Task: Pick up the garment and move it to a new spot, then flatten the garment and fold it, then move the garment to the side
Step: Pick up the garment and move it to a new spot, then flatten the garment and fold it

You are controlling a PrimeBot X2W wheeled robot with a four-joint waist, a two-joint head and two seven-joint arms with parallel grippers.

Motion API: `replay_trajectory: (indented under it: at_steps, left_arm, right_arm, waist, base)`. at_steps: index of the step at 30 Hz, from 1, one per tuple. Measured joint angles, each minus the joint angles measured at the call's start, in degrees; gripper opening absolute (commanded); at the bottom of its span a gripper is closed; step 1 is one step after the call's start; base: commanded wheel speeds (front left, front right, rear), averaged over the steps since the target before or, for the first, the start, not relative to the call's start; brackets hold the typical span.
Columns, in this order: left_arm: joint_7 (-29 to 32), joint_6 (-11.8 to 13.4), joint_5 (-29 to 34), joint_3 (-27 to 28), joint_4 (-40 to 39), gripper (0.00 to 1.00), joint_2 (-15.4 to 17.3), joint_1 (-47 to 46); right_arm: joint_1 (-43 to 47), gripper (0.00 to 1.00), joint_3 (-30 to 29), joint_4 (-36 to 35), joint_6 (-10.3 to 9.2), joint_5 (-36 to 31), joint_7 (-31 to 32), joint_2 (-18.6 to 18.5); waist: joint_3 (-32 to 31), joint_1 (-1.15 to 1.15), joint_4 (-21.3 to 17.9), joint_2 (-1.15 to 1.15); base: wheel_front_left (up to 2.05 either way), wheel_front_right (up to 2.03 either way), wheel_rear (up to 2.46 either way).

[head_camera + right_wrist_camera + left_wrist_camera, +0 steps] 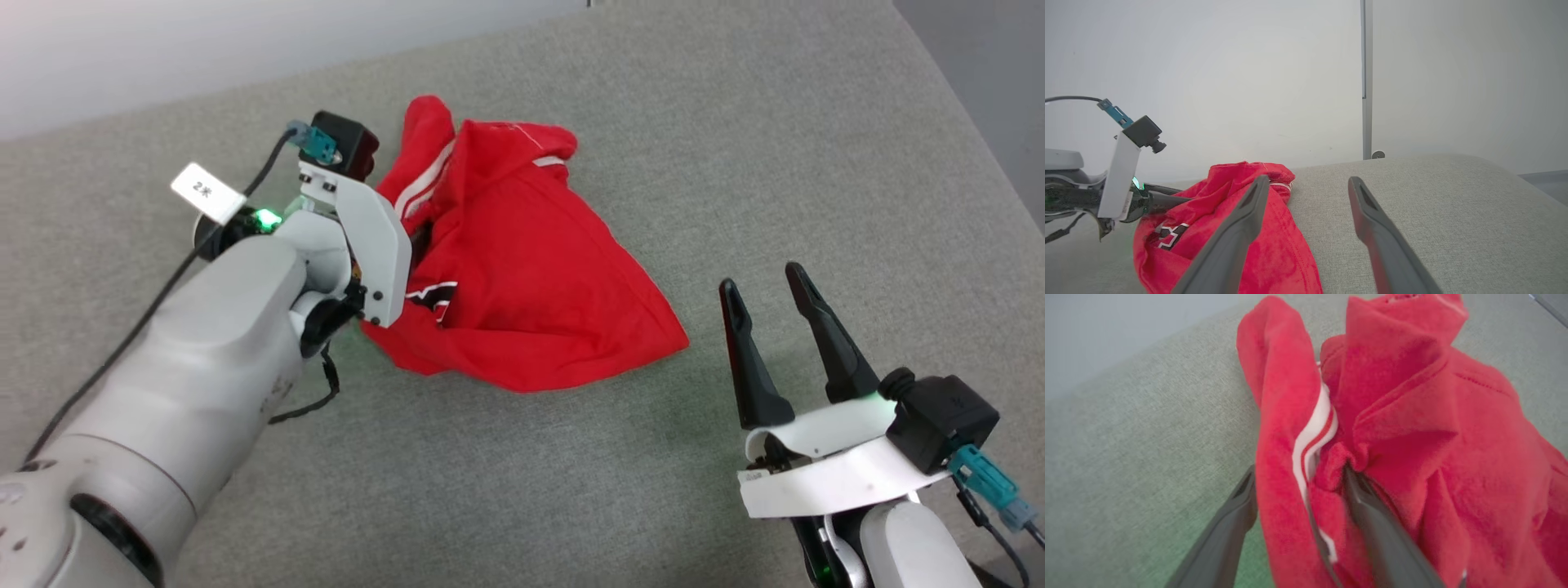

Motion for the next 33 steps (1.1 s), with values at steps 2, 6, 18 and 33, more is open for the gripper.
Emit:
replay_trajectory:
  at_steps: [2, 6, 18, 33]
  left_arm:
    - [-0.87, 0.00, -0.38, -0.56, -0.97, 1.00, 0.48, -0.40]
    - [-1.49, 0.00, -1.03, -1.67, -3.98, 1.00, 0.96, -1.46]
    - [3.09, 0.01, -1.00, -4.33, -12.65, 1.00, -0.56, -6.53]
    - [11.90, 0.01, 3.69, -5.89, -5.93, 1.00, -3.31, -8.82]
  right_arm:
    - [0.63, 1.00, -0.27, 0.21, -0.01, -0.20, 0.00, 0.00]
    - [1.63, 1.00, -0.75, 0.62, 0.00, -0.85, 0.00, 0.01]
    - [4.19, 1.00, -1.22, 0.62, -0.01, -1.58, 0.00, 0.01]
    - [3.04, 1.00, -0.64, -0.18, 0.00, 1.29, 0.00, 0.00]
  waist:
    - [-0.76, 0.00, 0.40, 0.00]
    - [-2.63, 0.00, 1.45, 0.00]
    - [-7.50, 0.00, 4.53, 0.00]
    - [-2.97, 0.00, -0.05, 0.00]
  base:
    - [0.00, 0.00, 0.00]
    - [0.00, 0.00, 0.00]
    - [0.00, 0.00, 0.00]
    - [0.00, 0.00, 0.00]
